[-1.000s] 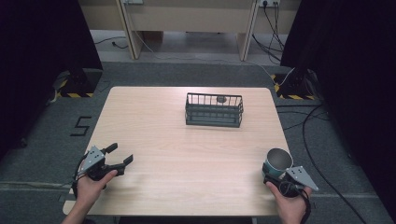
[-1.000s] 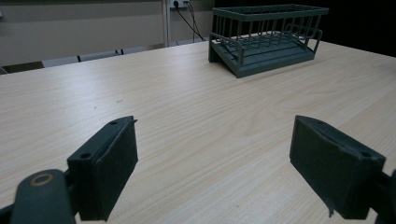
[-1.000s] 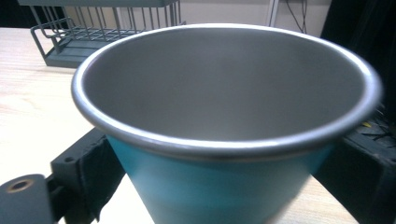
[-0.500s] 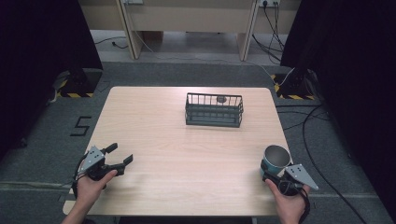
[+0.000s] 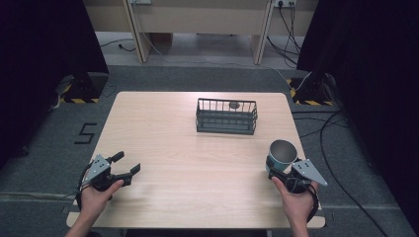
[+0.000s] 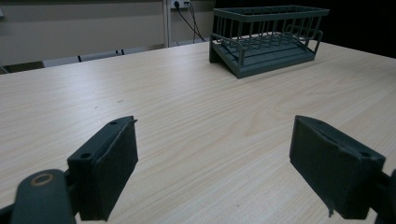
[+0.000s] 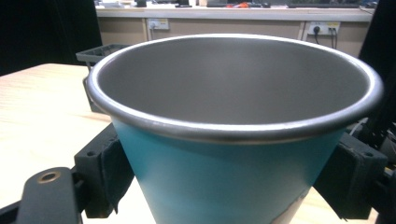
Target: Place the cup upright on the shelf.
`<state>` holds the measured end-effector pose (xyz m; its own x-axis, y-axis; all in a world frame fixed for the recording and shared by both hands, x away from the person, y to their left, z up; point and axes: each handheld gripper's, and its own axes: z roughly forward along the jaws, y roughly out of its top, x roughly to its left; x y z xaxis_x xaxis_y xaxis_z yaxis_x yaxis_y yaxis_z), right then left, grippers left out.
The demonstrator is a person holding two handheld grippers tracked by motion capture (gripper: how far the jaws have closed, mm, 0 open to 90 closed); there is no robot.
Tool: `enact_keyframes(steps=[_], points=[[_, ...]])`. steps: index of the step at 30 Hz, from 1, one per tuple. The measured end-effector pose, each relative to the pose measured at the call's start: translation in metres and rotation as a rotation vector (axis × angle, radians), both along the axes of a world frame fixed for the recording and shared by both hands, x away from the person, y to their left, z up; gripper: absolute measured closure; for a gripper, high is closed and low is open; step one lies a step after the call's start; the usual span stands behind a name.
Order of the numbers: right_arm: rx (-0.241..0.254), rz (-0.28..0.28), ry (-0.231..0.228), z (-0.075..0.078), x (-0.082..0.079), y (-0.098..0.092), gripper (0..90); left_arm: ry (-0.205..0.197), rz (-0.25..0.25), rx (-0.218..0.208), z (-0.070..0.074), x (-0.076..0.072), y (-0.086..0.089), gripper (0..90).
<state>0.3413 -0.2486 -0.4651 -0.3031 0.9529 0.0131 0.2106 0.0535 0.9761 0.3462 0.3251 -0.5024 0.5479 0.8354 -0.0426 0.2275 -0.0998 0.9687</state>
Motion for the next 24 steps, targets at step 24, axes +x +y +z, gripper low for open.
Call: enact_keyframes(steps=[24], points=[[-0.002,0.072,-0.025,0.020,0.038,0.036,17.3,0.001,-0.007,0.001,0.000,0.000,-0.001,14.7]])
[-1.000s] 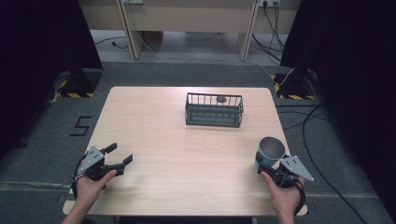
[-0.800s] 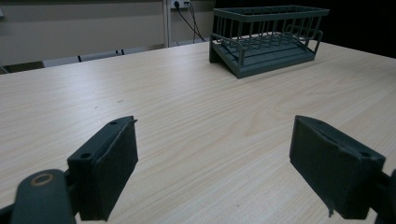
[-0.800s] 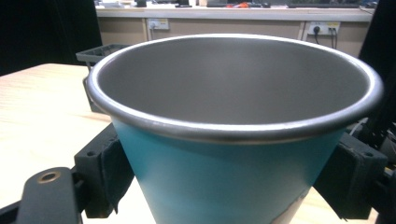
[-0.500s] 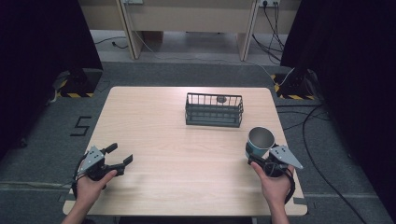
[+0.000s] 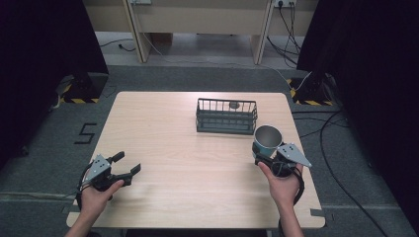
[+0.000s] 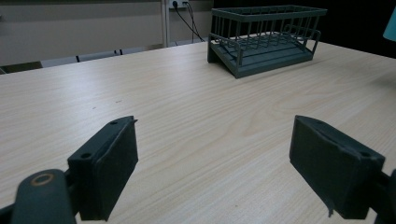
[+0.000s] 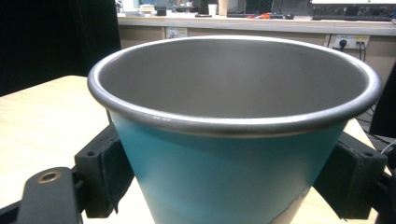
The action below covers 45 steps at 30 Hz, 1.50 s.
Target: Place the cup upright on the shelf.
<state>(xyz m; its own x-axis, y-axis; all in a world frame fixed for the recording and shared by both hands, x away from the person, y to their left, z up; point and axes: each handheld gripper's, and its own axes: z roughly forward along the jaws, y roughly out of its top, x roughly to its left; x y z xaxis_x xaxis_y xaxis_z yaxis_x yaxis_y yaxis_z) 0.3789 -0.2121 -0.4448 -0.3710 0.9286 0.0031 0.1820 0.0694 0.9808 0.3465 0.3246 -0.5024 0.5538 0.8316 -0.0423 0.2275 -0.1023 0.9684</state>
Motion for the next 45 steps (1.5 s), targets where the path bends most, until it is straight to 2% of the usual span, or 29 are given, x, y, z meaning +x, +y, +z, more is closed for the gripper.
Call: enact_keyframes(steps=[22,33,45], points=[[-0.011,0.035,-0.008,0.018,0.034,0.027,17.4,0.001,-0.004,-0.001,0.000,0.000,0.000,14.8],[-0.009,0.035,0.001,0.019,0.046,0.032,17.4,0.002,-0.006,-0.002,0.000,0.000,-0.001,14.8],[-0.011,0.035,-0.001,0.028,0.065,0.039,17.4,0.003,-0.005,-0.004,0.000,0.001,0.000,15.0]])
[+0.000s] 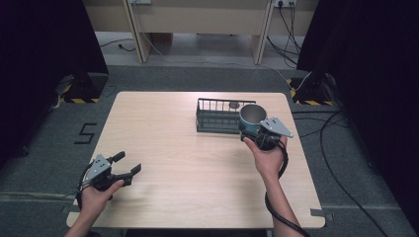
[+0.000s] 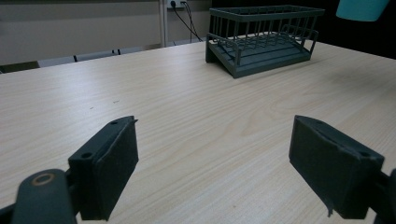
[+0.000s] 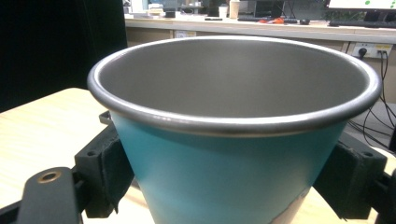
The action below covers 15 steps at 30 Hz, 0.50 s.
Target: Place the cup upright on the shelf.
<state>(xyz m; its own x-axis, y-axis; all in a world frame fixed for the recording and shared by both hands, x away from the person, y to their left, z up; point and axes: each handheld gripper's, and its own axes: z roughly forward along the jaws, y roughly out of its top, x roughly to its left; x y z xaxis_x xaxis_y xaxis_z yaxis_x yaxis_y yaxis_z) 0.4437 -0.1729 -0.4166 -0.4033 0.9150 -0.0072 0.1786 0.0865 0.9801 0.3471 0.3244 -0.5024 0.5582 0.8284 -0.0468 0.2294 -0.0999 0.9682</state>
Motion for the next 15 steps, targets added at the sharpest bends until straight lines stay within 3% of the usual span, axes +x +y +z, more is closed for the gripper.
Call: enact_keyframes(steps=[15], points=[[0.002,0.002,0.010,0.007,0.026,0.014,17.4,0.002,-0.002,-0.003,0.000,0.000,0.001,15.0]])
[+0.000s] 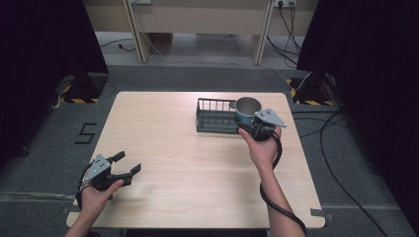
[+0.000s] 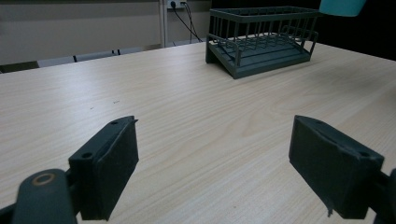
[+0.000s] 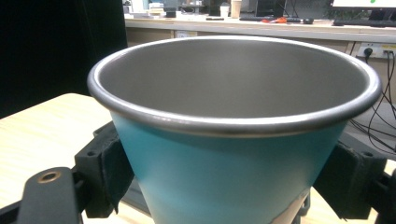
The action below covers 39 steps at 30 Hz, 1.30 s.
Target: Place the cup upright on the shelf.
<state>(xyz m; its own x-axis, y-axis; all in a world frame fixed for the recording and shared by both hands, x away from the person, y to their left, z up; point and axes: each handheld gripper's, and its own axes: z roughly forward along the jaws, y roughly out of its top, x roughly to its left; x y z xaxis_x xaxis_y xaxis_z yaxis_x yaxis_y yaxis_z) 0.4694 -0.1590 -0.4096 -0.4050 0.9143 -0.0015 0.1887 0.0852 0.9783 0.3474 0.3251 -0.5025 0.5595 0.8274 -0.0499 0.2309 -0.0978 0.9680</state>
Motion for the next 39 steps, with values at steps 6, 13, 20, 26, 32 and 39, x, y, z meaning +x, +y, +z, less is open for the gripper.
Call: enact_keyframes(steps=[6,13,20,26,32,39], points=[[0.008,-0.004,0.000,0.002,0.010,0.003,17.4,0.001,0.000,-0.004,0.000,0.000,0.000,15.1],[0.018,-0.014,0.010,0.005,0.021,0.004,17.4,0.001,0.001,-0.003,0.000,0.000,0.000,15.0],[0.020,-0.020,0.005,0.012,0.031,0.007,17.4,-0.001,0.002,-0.006,0.000,0.000,0.000,15.0],[0.015,-0.019,0.009,0.013,0.038,0.010,17.4,-0.002,0.000,-0.007,0.000,0.000,0.001,15.0],[0.021,-0.019,0.017,0.014,0.045,0.014,17.3,-0.003,-0.001,-0.009,0.000,0.000,0.000,15.0],[0.025,-0.019,0.025,0.013,0.053,0.019,17.4,-0.004,0.001,-0.010,0.000,0.000,0.001,15.0]])
